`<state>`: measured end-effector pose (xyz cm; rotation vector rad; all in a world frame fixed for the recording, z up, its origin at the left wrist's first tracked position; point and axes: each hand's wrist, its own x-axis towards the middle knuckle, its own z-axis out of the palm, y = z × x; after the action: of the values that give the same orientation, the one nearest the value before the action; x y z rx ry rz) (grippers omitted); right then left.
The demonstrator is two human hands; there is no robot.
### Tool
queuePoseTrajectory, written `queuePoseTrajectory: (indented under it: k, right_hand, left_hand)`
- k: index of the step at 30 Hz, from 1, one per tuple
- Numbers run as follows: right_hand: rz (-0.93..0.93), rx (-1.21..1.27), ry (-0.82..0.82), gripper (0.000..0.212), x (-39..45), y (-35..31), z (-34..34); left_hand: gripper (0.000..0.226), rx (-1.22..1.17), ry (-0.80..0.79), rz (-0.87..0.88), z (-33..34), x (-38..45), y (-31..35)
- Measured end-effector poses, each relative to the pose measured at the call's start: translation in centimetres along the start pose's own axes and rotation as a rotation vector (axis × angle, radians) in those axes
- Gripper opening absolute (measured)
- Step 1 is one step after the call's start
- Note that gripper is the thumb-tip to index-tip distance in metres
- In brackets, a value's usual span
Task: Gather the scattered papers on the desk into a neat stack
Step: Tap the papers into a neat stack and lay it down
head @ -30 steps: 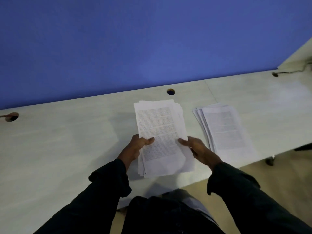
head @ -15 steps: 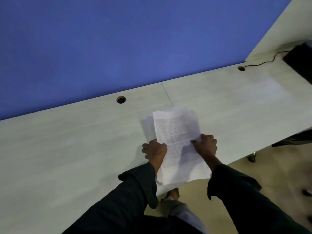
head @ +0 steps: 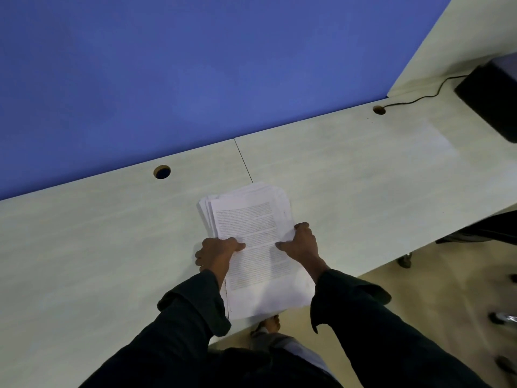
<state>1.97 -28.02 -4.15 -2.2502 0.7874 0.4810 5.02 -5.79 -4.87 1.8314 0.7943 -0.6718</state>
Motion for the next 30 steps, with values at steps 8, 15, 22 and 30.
queuePoseTrajectory:
  k: [8,15,22,30]
  right_hand:
    - [0.063,0.044,-0.030,0.077,0.0,-0.7,0.3]
    - [-0.009,0.526,-0.199,0.073,-2.5,-2.2,0.3]
    - [-0.318,0.750,-0.385,0.053,-8.8,-15.0,5.4]
    - [-0.505,0.803,-0.145,0.048,-15.3,-25.8,11.6]
  left_hand:
    - [0.130,-0.281,-0.200,-0.043,-0.6,0.0,0.9]
    - [0.064,-0.248,-0.554,0.233,-7.6,-0.8,3.4]
    - [0.052,-0.207,-0.265,0.508,-20.9,-1.5,2.3]
    - [0.051,-0.400,0.085,0.654,-32.9,-4.8,1.2]
